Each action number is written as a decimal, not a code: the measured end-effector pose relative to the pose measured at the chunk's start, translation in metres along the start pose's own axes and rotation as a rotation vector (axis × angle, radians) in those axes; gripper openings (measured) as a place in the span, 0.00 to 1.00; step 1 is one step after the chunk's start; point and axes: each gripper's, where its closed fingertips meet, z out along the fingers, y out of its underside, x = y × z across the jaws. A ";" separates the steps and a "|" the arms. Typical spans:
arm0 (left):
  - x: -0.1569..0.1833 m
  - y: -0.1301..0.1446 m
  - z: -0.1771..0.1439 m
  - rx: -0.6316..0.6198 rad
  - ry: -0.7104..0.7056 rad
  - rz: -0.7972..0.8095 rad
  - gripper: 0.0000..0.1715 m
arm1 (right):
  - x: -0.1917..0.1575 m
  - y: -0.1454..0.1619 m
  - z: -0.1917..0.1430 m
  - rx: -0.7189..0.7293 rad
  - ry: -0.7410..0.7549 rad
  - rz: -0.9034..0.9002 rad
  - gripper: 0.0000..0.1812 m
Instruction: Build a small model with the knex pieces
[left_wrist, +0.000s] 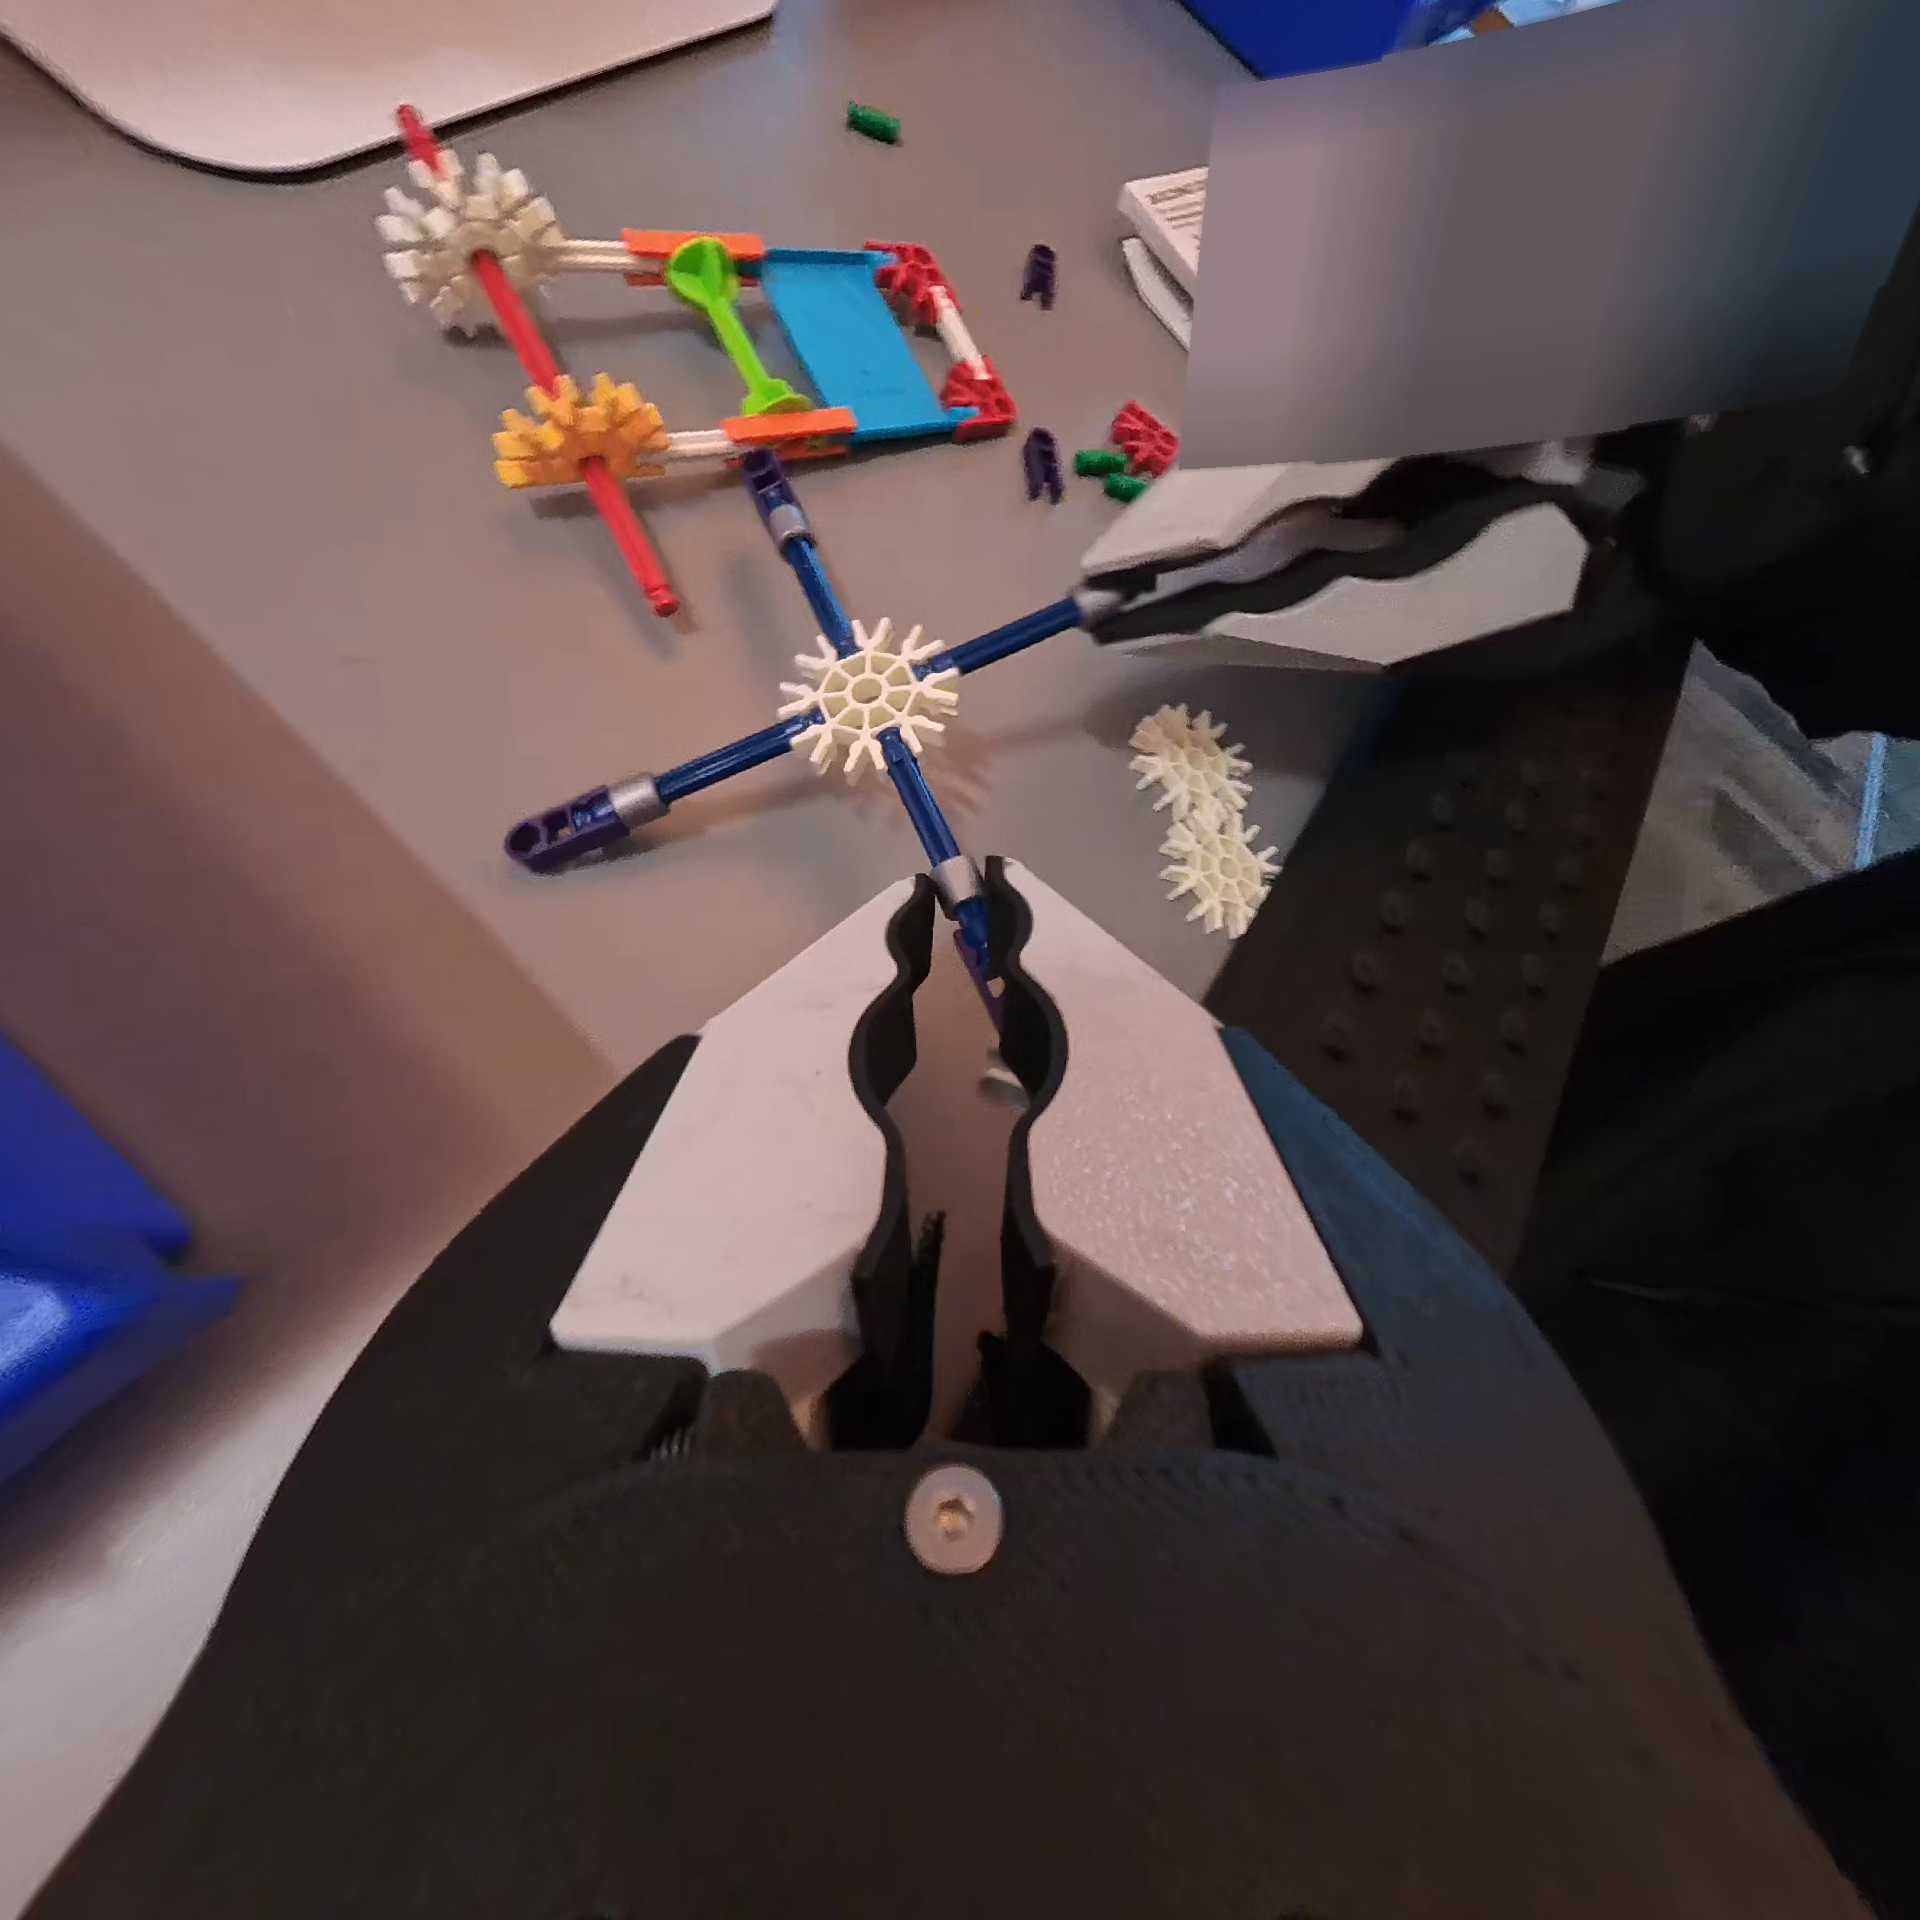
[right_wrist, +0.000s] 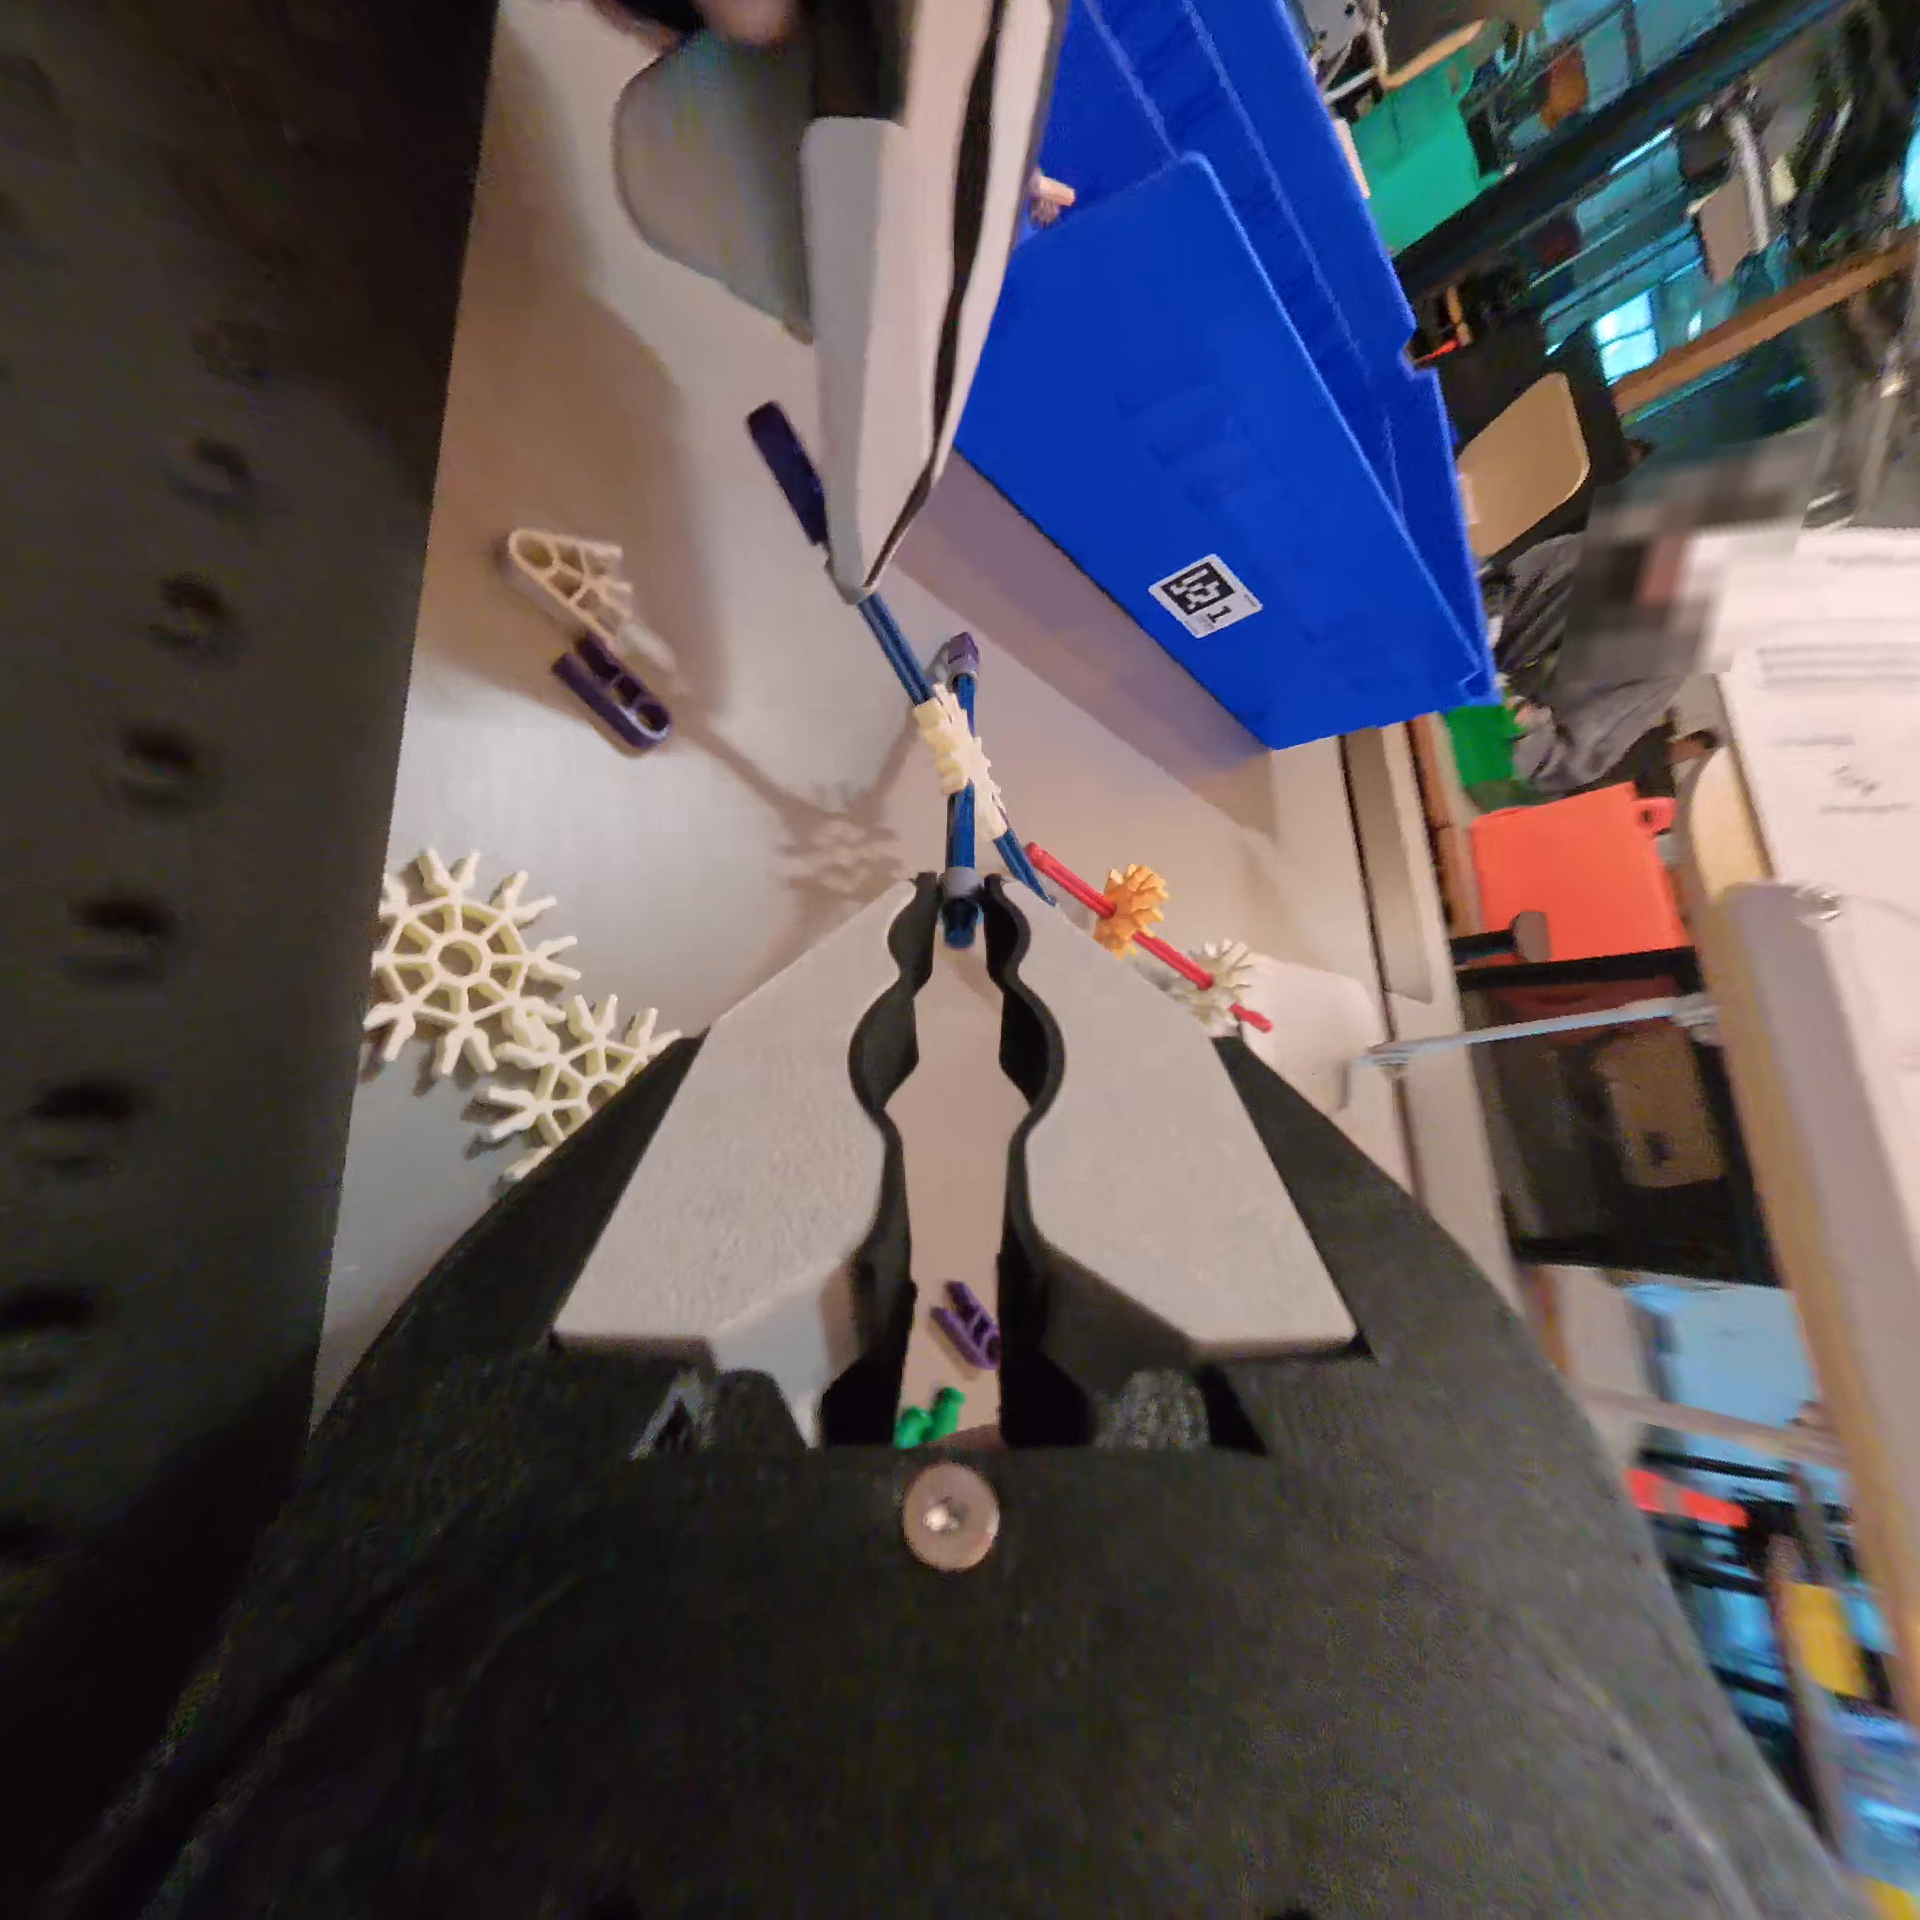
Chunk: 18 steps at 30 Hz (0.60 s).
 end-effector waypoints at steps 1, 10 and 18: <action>0.005 0.001 0.002 -0.007 0.011 0.020 0.04 | 0.000 0.000 0.001 0.007 -0.016 0.046 0.04; 0.009 -0.019 0.000 0.018 -0.135 0.297 0.13 | 0.004 0.008 0.008 0.067 -0.095 0.164 0.03; 0.002 -0.038 0.031 -0.096 -0.207 0.642 0.16 | 0.004 0.005 0.009 0.150 -0.155 0.166 0.04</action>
